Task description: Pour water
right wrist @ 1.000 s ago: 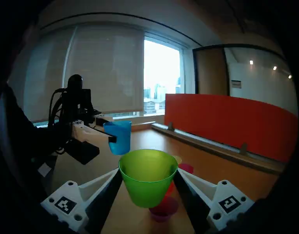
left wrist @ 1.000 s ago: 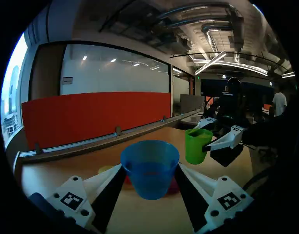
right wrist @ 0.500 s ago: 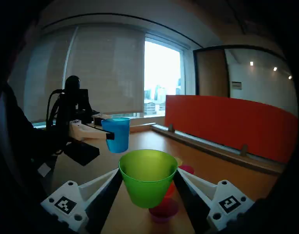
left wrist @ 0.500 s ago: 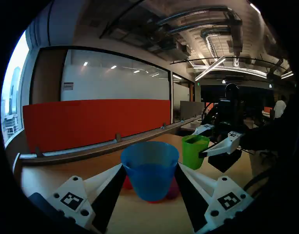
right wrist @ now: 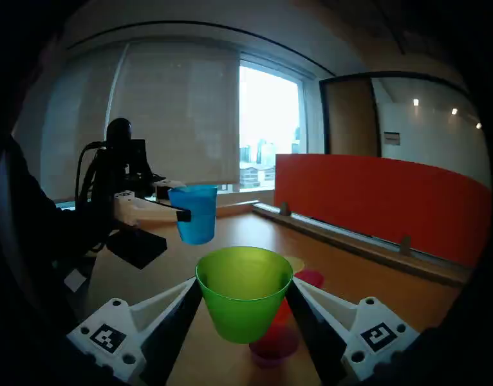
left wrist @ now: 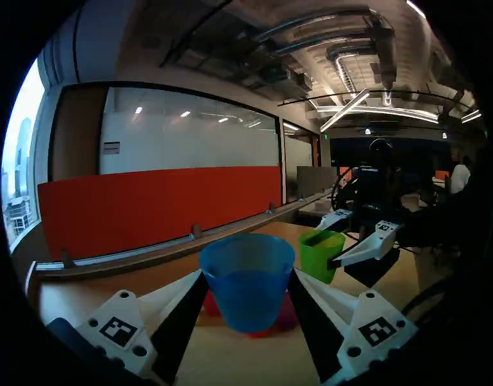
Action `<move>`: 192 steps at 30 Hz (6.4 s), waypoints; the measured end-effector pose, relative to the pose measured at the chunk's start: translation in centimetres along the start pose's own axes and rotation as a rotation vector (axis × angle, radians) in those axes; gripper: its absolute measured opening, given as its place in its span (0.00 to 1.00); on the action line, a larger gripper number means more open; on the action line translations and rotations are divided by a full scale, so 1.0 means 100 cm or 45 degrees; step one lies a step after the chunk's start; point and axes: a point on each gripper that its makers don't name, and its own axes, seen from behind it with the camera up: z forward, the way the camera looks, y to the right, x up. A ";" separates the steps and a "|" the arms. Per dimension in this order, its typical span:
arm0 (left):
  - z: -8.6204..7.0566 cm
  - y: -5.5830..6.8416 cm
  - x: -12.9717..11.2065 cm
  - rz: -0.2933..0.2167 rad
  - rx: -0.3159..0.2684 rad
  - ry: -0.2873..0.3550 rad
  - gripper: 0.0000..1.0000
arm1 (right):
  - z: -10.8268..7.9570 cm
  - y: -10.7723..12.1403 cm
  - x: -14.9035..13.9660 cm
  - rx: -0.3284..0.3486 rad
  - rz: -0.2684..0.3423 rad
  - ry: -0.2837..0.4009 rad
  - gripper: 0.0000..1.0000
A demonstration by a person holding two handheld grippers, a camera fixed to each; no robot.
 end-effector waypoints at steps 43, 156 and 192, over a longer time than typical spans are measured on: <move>0.007 -0.008 0.040 0.332 -0.008 0.013 0.82 | 0.035 -0.029 -0.012 0.123 0.018 -0.009 0.91; 0.028 -0.003 0.040 1.139 0.057 -0.021 0.82 | 0.063 -0.064 -0.017 0.296 -0.033 -0.042 0.91; 0.030 0.006 0.042 1.272 0.048 -0.011 0.82 | 0.063 -0.059 -0.016 0.277 -0.042 -0.044 0.91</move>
